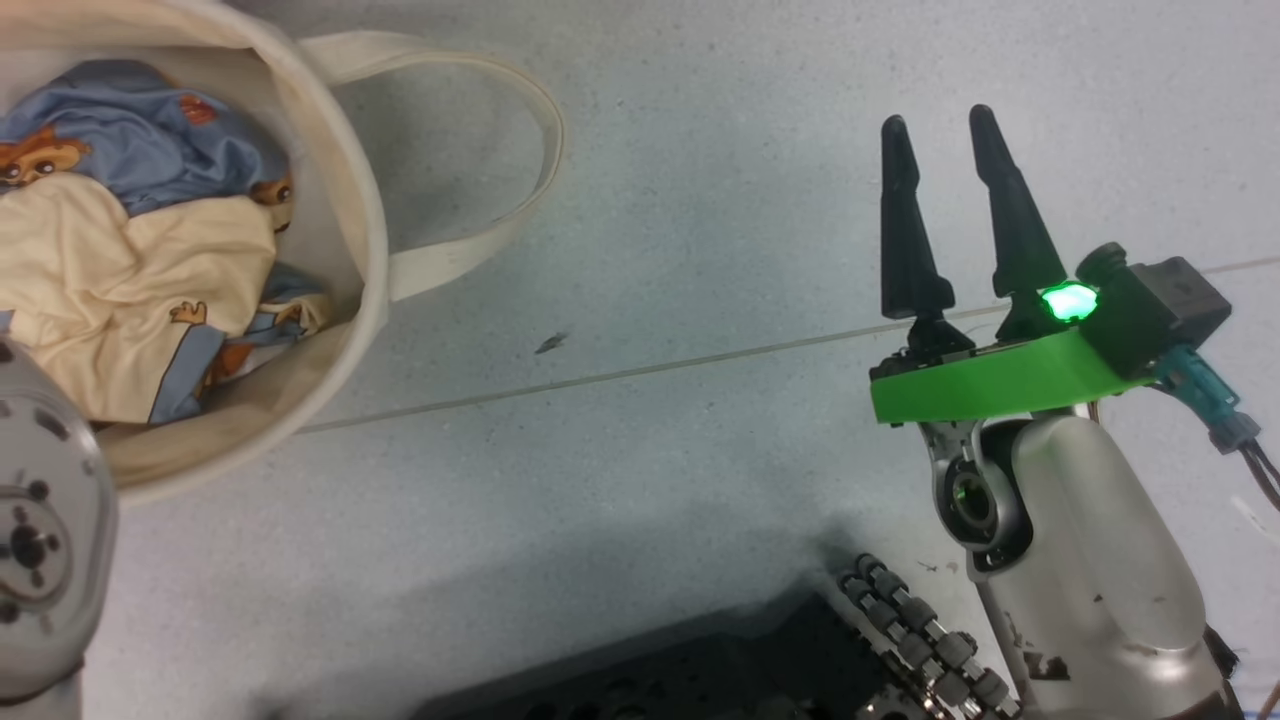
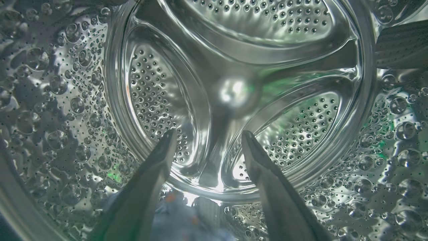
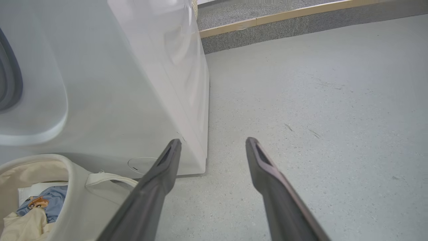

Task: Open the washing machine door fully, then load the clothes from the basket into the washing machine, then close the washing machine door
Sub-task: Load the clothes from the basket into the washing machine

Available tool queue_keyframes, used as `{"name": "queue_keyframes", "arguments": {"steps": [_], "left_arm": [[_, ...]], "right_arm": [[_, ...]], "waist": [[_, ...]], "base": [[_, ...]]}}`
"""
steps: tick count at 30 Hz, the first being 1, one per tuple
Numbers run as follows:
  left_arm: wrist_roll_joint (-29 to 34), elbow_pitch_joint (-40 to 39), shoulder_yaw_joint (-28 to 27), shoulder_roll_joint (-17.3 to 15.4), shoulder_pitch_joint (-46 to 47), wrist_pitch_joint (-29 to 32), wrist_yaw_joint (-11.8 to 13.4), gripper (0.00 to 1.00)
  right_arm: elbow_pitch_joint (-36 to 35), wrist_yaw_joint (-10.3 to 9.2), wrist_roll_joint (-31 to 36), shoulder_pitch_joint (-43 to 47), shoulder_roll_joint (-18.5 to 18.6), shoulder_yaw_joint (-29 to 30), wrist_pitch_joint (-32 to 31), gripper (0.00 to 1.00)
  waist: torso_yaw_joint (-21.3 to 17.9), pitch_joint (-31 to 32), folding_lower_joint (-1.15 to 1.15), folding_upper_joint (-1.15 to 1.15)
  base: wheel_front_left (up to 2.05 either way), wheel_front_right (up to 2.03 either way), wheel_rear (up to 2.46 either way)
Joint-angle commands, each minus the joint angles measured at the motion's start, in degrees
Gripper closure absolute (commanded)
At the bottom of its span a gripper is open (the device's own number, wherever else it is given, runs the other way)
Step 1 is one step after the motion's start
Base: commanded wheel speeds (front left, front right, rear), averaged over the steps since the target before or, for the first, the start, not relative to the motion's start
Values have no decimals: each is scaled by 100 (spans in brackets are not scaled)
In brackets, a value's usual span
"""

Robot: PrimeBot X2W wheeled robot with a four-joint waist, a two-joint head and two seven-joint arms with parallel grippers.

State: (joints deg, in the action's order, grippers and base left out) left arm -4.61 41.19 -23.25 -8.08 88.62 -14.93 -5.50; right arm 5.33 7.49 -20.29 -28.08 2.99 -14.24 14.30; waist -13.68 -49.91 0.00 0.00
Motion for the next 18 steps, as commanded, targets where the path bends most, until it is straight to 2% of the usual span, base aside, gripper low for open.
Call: {"name": "queue_keyframes", "arguments": {"steps": [1,9,18], "left_arm": [[67,-193,10,-157,-149,-7,-8,0],[113,-194,165,101,-1085,-7,-142,0],[5,-235,413,394,-2670,-7,-193,0]], "right_arm": [[-159,0,28,157,-12,-71,70,0],[-76,0,123,162,-12,-45,70,0],[139,0,-27,355,-12,33,70,0]], "waist": [[38,43,0,0],[279,564,0,0],[609,1599,0,0]], "base": [[0,0,0],[0,0,0],[0,0,0]]}}
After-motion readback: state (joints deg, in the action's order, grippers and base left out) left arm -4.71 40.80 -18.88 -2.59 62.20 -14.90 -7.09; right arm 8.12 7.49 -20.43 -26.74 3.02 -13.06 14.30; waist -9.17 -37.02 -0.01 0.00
